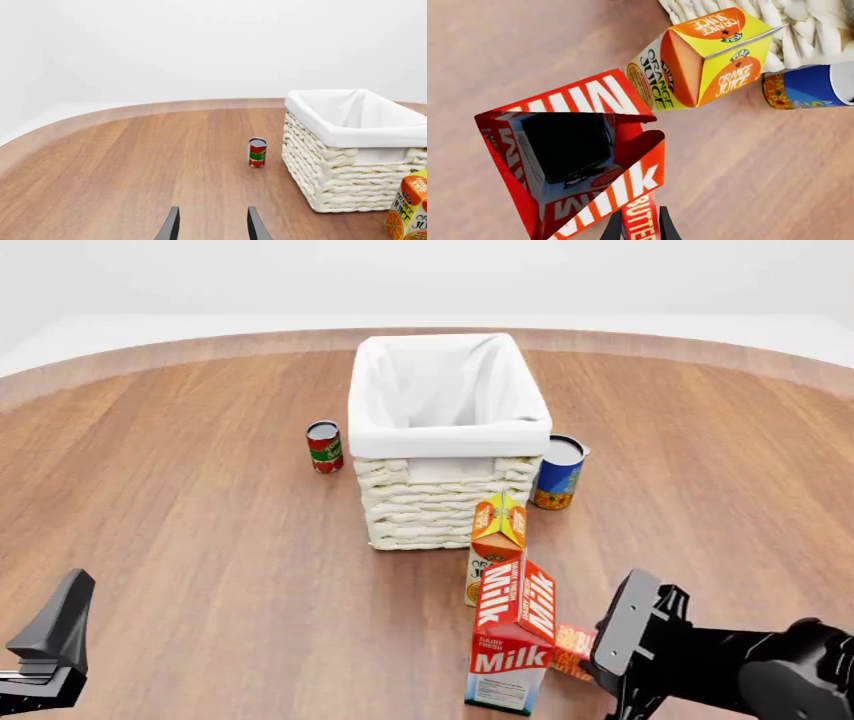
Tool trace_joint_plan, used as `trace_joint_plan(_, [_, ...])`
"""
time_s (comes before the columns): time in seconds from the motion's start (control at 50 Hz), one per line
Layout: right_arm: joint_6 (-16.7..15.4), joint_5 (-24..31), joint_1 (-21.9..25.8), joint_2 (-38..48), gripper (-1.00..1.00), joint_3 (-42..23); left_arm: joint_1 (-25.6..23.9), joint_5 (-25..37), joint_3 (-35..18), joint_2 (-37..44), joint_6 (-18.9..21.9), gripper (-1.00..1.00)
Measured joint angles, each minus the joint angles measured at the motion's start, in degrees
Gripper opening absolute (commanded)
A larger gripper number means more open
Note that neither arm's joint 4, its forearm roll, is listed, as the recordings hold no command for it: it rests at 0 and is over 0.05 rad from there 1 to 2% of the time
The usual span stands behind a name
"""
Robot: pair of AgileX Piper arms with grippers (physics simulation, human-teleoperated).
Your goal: Pick up the butter and put it in the basket.
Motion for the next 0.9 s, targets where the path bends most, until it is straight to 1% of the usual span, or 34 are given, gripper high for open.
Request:
trace_joint_plan(0.1, [-0.16,1.02,0.22,-0.66,-1.00,-0.14,0.00,0.00,0.00,0.00,0.00,1.00])
trace_joint_plan(0.2, [-0.69,3.25,-0.18,-2.11,-1.00,-0.87,0.00,0.00,0.00,0.00,0.00,1.00])
trace_joint_plan(0.5, [-3.85,15.62,-4.08,-11.08,-1.00,-5.95,0.00,0.00,0.00,0.00,0.00,1.00])
trace_joint_plan(0.7, [-3.95,24.52,-5.49,-18.70,-1.00,-12.01,0.00,0.00,0.00,0.00,0.00,1.00])
trace_joint_plan(0.8, [-3.74,28.71,-5.07,-22.80,-1.00,-15.89,0.00,0.00,0.00,0.00,0.00,1.00])
trace_joint_plan(0.9, [-2.83,32.24,-3.63,-26.83,-1.00,-20.08,0.00,0.00,0.00,0.00,0.00,1.00])
